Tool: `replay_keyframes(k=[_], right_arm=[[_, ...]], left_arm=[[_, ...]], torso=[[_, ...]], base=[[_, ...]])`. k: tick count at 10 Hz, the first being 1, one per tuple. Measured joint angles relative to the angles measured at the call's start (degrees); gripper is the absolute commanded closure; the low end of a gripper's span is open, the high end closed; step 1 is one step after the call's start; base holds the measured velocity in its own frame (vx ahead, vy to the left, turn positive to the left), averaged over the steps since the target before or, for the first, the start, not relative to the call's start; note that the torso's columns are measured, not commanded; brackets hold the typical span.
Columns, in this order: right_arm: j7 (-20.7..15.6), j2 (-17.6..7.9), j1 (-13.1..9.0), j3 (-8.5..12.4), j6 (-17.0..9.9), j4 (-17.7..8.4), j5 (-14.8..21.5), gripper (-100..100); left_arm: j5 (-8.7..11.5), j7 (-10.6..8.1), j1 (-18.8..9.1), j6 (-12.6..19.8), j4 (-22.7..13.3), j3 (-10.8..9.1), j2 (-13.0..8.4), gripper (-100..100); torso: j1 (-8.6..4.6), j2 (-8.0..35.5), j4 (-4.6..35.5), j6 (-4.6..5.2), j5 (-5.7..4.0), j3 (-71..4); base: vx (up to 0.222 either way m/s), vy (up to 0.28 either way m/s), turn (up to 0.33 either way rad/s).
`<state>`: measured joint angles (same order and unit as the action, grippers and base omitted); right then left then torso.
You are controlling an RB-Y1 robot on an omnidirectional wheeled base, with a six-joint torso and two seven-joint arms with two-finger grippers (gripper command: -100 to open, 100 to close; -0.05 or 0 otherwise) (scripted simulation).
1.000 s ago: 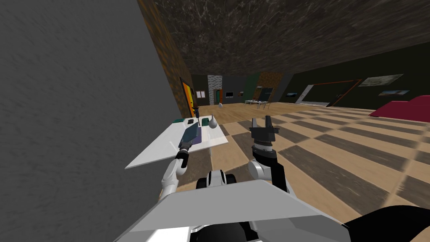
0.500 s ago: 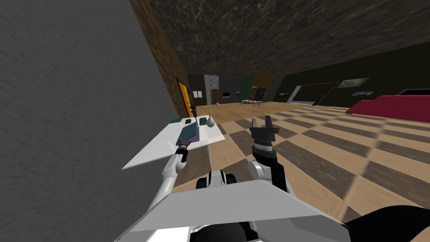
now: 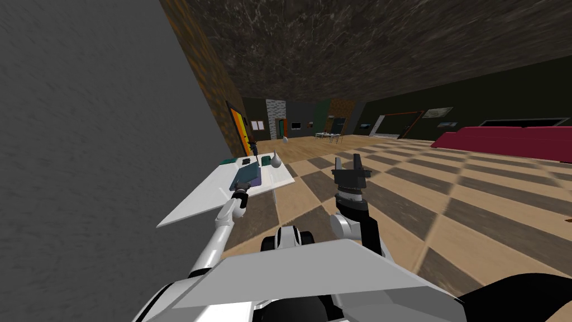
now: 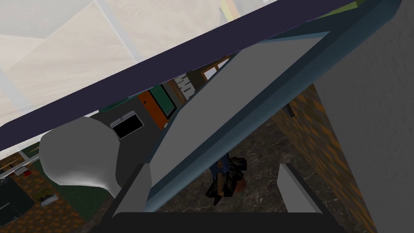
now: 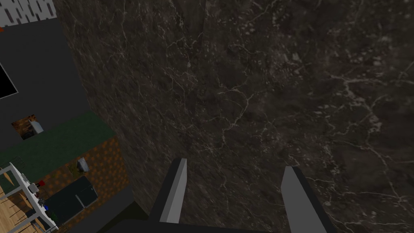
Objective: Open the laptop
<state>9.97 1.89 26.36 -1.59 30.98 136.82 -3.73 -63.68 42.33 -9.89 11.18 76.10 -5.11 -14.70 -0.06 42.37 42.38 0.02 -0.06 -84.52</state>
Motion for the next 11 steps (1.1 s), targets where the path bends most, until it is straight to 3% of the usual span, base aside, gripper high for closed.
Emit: replay_keyframes(k=[1,3,5,6,11], right_arm=[[0.0,0.0,0.01,0.0,0.0,0.0,0.0,0],[0.0,0.0,0.01,0.0,0.0,0.0,0.0,0],[0.0,0.0,0.0,0.0,0.0,0.0,0.0,0],[0.0,0.0,0.01,0.0,0.0,0.0,0.0,0],[0.0,0.0,0.02,0.01,0.0,0.01,0.0,0]], left_arm=[[0.56,-0.25,-0.88,0.95,-0.47,0.36,-0.75,-100],[-0.94,-2.04,-3.87,1.66,-3.7,-0.57,-1.64,-100],[1.78,-1.78,-5.49,3.8,-4.53,0.95,-3.94,-100],[2.01,-1.76,-5.64,4.23,-4.59,1.07,-4.13,0],[1.98,-1.76,-5.62,4.19,-4.58,1.06,-4.11,0]], torso=[[0.01,-0.03,-0.02,-0.05,0.0,-0.02],[0.05,-0.05,-0.05,-0.04,0.03,-0.03],[-0.01,-0.01,-0.01,0.02,0.0,-0.02],[0.03,-0.1,-0.07,-0.04,0.03,-0.04],[0.06,-0.08,-0.1,-0.02,0.06,-0.05]], base=[[-0.093,-0.01,-0.129],[-0.062,-0.004,-0.028],[-0.057,-0.009,-0.082],[-0.007,-0.001,0.007],[0.0,0.0,0.0]])
